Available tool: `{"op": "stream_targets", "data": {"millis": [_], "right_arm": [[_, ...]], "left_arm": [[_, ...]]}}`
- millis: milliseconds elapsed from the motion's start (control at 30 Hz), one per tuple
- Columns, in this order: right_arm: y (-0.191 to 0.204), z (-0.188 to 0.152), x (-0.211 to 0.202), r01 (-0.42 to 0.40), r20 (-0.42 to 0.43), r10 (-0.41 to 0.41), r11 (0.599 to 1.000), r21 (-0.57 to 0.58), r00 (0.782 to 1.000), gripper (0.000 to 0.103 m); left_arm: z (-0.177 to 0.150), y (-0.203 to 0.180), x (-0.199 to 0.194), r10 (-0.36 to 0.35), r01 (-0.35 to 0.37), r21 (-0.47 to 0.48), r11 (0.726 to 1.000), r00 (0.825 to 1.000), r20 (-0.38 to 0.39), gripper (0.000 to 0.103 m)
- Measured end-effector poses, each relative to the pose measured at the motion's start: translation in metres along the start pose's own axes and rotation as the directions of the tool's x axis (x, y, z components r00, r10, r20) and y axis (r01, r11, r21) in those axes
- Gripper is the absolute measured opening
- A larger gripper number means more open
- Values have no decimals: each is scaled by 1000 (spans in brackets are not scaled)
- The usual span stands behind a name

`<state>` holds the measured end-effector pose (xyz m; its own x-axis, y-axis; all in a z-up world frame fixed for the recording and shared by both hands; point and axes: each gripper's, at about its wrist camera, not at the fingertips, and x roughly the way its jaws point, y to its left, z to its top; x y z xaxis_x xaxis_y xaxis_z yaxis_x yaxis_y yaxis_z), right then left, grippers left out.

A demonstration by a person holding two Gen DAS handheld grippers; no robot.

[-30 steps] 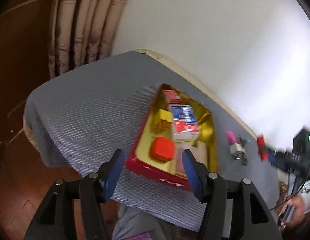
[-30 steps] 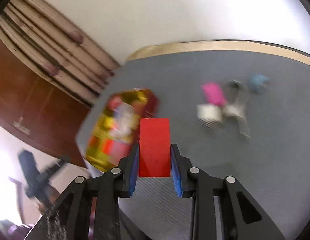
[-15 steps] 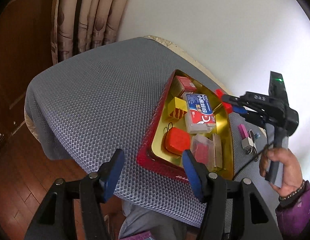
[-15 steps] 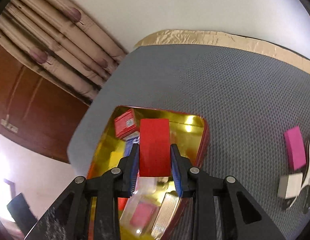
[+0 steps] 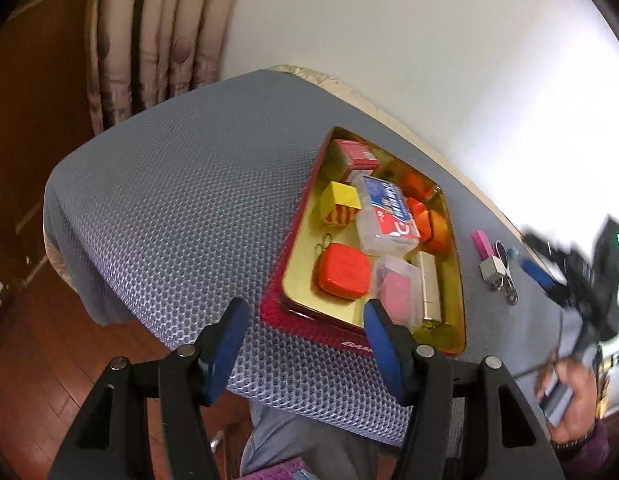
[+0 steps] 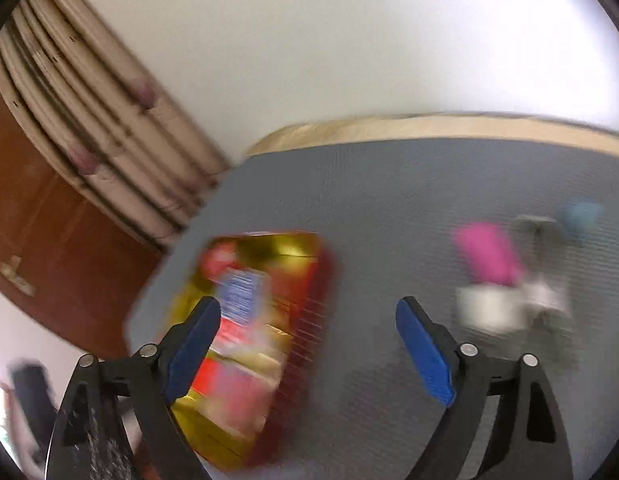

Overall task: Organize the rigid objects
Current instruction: 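Carry the red rectangular block into the tin and open the right tool, then grasp the white cube beside the metal clip with the left tool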

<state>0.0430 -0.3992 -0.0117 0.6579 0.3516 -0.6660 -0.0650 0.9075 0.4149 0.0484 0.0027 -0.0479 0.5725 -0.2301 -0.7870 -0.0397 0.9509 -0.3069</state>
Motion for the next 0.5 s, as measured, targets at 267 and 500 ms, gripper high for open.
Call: {"op": "stream_targets", "data": {"millis": [267,500], "right_arm": [[-120,-62,-64,458,49,-456,888,-41,889,102],[-169,-80,-68,463,48,-466,884,71,883,102]], "left_arm": [[-11,-70,-8,-149,158,208,965,987,-59,61],[18,-180,40,-258,338,286,897,924,-283,62]]}}
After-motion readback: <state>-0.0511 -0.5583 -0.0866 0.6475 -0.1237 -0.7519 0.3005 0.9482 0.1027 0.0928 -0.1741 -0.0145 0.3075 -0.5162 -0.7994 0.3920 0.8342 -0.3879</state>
